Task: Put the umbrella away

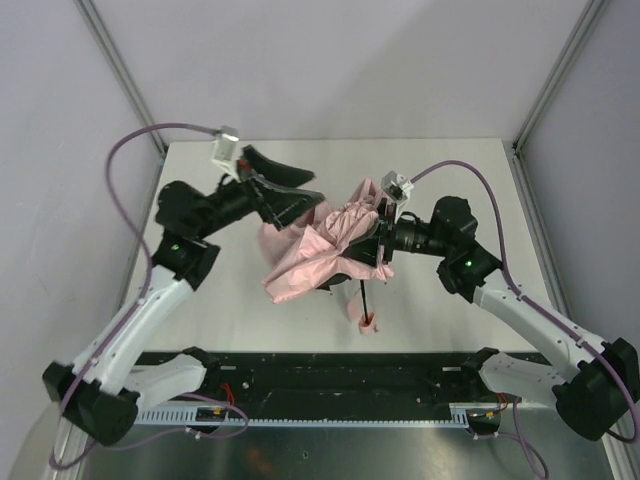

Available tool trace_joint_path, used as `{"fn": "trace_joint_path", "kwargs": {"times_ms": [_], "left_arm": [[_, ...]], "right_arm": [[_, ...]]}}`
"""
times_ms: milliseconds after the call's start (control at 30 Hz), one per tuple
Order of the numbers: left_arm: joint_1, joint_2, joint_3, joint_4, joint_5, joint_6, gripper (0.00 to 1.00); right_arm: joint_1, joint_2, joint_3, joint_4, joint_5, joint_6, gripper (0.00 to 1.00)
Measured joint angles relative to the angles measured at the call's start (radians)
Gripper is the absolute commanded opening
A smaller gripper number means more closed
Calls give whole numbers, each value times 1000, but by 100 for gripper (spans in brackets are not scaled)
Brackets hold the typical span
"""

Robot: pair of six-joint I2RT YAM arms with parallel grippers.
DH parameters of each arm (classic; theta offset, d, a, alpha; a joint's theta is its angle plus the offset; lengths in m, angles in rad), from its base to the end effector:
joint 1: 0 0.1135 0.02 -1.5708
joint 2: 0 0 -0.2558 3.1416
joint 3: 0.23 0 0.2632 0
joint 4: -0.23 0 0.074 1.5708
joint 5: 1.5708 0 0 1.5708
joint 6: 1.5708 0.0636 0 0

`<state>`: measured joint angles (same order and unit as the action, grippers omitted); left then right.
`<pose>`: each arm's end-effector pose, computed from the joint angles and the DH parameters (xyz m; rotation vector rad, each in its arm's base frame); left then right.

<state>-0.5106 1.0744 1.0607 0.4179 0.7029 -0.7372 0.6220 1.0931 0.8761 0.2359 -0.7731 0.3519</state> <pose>0.2136 -0.1668 0.4431 0.5431 1.3068 -1.4633 0.2058 0.2022 0.3463 -0.8710 1.4926 1.3354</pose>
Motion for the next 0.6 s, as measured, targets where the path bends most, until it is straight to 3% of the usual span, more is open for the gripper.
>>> {"fn": "trace_joint_path", "kwargs": {"times_ms": [200, 433, 600], "left_arm": [[81, -147, 23, -240, -45, 103, 65], [74, -163, 7, -391, -10, 145, 71], [3, -106, -8, -446, 8, 147, 54]], "right_arm": [[-39, -46, -1, -5, -23, -1, 0], [-69, -53, -1, 0, -42, 7, 0], [-80, -51, -1, 1, -47, 14, 0]]}}
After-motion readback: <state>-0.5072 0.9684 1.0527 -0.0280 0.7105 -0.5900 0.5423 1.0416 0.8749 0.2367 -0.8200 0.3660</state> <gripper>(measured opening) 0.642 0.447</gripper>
